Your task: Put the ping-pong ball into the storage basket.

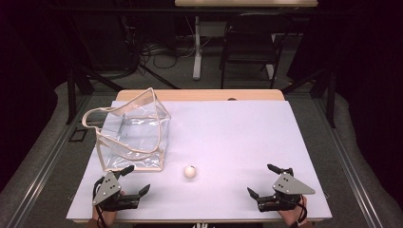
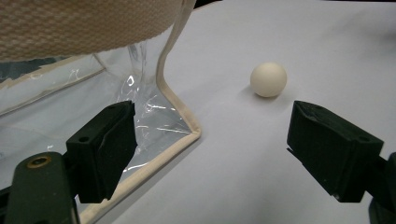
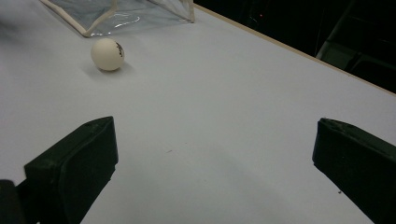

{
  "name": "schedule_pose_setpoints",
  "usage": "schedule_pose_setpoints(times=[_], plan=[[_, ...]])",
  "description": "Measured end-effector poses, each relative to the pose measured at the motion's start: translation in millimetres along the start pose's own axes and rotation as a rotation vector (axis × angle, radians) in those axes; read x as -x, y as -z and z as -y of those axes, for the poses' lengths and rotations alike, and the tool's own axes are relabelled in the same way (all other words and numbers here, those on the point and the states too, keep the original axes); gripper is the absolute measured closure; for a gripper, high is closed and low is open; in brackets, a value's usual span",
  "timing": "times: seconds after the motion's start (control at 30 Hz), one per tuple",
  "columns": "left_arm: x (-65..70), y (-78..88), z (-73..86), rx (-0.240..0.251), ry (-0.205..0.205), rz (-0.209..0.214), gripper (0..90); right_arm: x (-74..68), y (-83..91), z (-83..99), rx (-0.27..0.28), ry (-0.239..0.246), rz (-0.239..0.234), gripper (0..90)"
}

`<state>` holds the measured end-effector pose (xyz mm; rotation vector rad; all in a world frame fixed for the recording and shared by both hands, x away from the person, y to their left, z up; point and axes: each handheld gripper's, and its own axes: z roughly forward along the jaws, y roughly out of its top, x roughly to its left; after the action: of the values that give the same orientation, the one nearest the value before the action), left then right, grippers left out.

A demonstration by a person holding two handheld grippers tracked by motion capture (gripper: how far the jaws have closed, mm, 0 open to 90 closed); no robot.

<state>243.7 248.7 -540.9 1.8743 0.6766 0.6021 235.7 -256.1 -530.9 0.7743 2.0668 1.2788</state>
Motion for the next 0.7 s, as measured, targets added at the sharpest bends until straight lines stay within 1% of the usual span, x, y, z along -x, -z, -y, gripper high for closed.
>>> schedule_pose_setpoints(times=[0.2,0.4,0.47,0.57,0.6,0.7], plan=[[0.4,-0.6,-0.3,-0.009,-0.004,0.004,15.9,-0.7,-0.5,-0.3,0.000,0.004,-0.006,0.0],[0.3,-1.2,-0.1,-0.012,-0.002,-0.001,15.9,-1.7,-1.6,-3.0,-0.002,0.013,-0.009,0.0],[0.8,-1.5,0.0,-0.015,-0.004,-0.001,15.9,-1.7,-3.2,-3.8,-0.003,0.011,-0.020,0.0],[0.9,-1.4,0.0,-0.017,-0.003,-0.005,15.9,-1.9,-6.5,-5.6,-0.022,0.010,-0.030,0.0],[1.2,-1.5,-0.1,-0.014,-0.003,-0.007,15.9,-2.8,-9.0,-6.6,-0.045,0.009,-0.027,0.0],[0.9,-1.9,0.0,-0.015,-0.009,-0.003,15.9,-4.3,-11.0,-8.0,-0.061,0.014,-0.030,0.0]])
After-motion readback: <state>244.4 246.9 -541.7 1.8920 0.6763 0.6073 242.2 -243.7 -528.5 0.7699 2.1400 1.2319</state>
